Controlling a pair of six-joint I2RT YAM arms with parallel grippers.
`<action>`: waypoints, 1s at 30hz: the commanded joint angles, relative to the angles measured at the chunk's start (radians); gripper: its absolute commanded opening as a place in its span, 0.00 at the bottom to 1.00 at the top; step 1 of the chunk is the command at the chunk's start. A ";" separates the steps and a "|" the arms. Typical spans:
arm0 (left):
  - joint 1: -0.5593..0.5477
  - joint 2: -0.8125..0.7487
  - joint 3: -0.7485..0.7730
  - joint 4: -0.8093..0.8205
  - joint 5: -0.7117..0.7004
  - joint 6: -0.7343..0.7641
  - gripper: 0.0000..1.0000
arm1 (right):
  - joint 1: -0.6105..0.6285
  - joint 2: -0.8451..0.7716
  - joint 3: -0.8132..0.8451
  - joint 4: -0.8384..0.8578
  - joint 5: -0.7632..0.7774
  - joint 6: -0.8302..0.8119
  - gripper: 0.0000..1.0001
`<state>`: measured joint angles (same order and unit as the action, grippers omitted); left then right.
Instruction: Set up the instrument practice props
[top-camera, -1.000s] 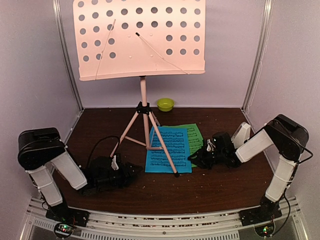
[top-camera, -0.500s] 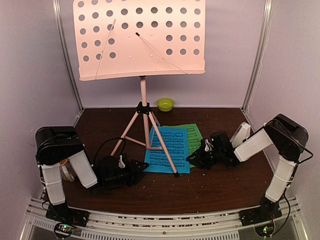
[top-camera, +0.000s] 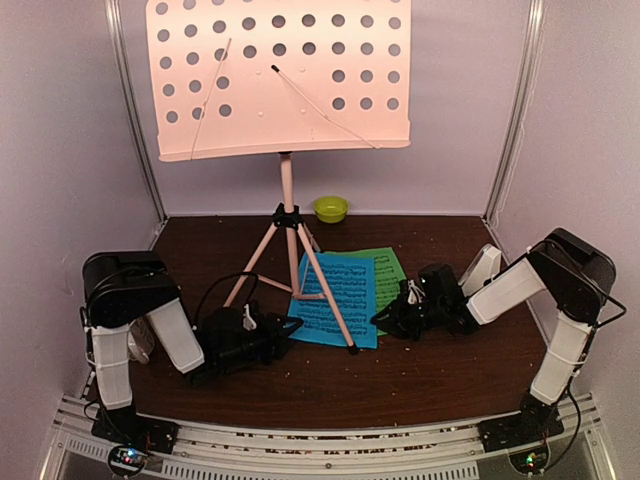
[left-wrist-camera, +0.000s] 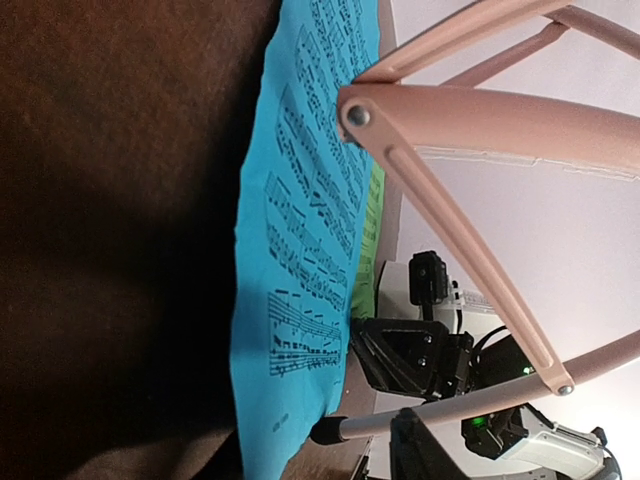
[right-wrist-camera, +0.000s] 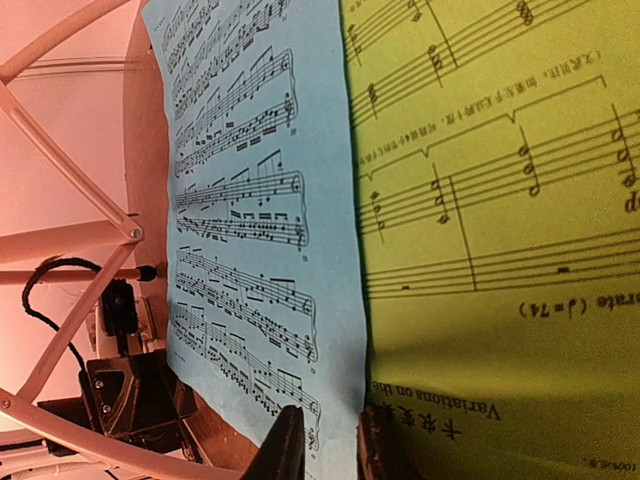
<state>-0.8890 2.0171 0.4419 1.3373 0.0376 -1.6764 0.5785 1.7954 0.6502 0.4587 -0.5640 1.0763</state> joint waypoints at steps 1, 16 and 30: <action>0.013 0.005 0.026 0.052 -0.036 0.038 0.37 | 0.006 0.005 0.009 -0.012 0.006 -0.007 0.20; 0.077 -0.298 -0.151 -0.268 -0.008 0.103 0.00 | 0.005 -0.145 0.057 -0.232 0.088 -0.141 0.42; 0.140 -0.960 0.144 -1.628 -0.004 0.800 0.00 | 0.004 -0.381 0.045 -0.356 0.183 -0.316 0.70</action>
<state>-0.7597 1.1725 0.4755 0.1761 0.0864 -1.1671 0.5785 1.4738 0.6891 0.1375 -0.4370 0.8299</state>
